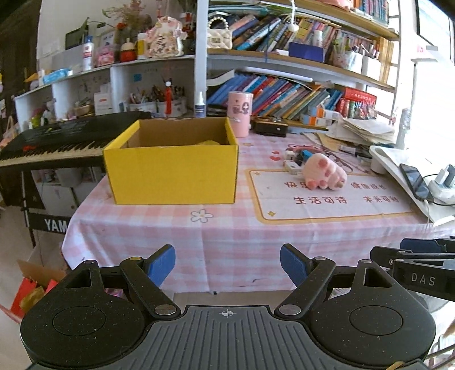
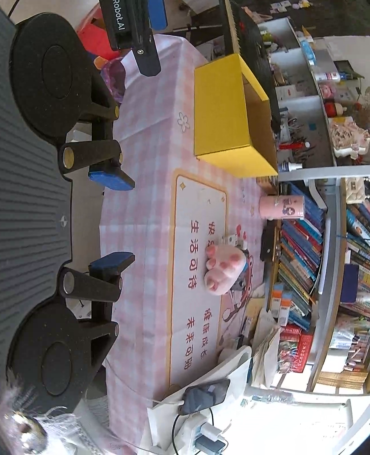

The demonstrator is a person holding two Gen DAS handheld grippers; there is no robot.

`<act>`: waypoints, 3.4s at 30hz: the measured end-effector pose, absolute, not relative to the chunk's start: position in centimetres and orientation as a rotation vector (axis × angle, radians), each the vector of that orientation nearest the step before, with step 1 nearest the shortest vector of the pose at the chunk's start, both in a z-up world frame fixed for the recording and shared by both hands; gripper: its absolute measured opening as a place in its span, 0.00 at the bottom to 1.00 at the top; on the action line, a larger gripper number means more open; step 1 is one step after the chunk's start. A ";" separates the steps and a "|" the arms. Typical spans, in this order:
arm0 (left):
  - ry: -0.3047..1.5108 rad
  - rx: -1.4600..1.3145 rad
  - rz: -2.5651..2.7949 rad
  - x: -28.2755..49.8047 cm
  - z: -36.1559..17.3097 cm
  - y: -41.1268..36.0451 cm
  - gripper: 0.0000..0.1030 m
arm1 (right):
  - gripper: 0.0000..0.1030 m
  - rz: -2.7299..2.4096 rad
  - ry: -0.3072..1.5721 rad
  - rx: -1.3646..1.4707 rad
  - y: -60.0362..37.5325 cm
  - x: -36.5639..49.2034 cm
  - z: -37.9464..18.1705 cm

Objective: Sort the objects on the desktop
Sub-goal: 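Withdraw both open tools from the box back toward the remaining toys, then lower the left tool onto the pink plush paw and close it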

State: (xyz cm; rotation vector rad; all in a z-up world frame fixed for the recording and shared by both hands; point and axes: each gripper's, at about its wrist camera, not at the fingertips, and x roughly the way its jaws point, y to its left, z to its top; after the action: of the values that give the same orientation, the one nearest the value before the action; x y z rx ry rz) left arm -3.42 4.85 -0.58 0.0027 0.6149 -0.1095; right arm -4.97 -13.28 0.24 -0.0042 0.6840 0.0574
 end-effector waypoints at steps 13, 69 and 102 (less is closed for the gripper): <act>0.660 0.028 -0.161 -1.9 -1.1 2.9 0.81 | 0.47 0.048 0.714 0.035 -14.9 -3.7 -0.3; 0.726 -0.081 -0.102 18.0 -2.9 -16.7 0.81 | 0.50 0.122 0.755 0.061 -34.9 15.7 -0.9; 0.765 -0.253 -0.015 29.4 -7.5 -19.7 0.71 | 0.59 0.180 0.730 0.048 -38.7 24.1 -0.6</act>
State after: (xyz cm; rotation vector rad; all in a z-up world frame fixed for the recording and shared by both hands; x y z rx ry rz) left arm 29.43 -19.67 -7.54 -0.2528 0.7645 -0.0153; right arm 24.10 -38.73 -0.64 0.0481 0.7301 0.1801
